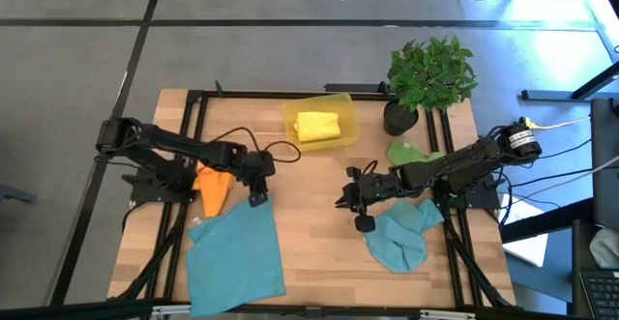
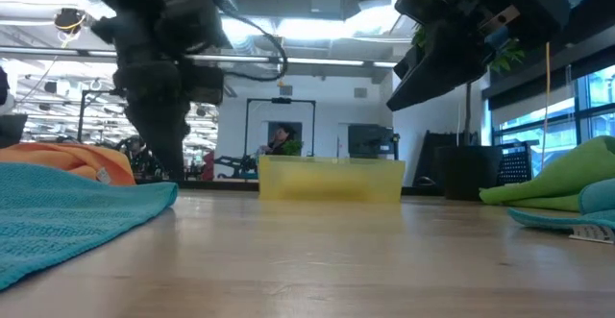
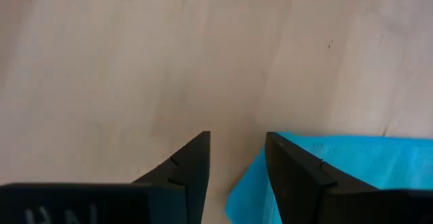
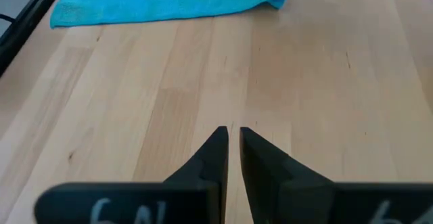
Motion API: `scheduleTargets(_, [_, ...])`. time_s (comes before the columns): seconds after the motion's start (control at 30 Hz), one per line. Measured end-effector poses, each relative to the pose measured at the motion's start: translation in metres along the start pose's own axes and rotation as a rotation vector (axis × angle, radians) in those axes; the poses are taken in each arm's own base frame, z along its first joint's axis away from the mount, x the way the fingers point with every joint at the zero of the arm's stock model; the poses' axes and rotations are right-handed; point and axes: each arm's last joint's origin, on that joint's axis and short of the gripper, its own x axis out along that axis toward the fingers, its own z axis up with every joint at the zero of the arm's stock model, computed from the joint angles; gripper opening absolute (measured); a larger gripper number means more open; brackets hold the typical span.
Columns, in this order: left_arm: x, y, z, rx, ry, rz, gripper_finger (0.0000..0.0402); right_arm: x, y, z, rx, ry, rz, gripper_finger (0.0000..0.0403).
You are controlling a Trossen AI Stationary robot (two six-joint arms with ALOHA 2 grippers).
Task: Fold microfiber towels
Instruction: Fold the left blue microfiber towel
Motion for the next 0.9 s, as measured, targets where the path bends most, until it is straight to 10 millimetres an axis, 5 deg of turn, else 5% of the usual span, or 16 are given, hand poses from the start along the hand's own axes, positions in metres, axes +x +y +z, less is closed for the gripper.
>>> scheduleTargets(0.3, [0.024,-0.008,-0.007,0.005,0.073,-0.047,0.0133,0.000,0.000,0.000,0.000,0.001,0.000,0.0041])
scheduleTargets(0.77, [0.026,-0.015,-0.010,0.018,0.083,-0.043,0.0132,0.000,0.000,0.000,-0.001,-0.002,0.001,0.0041])
scheduleTargets(0.9, [0.026,-0.020,-0.012,0.087,0.083,-0.043,0.0102,0.000,0.000,0.000,-0.004,-0.002,0.001,0.0041])
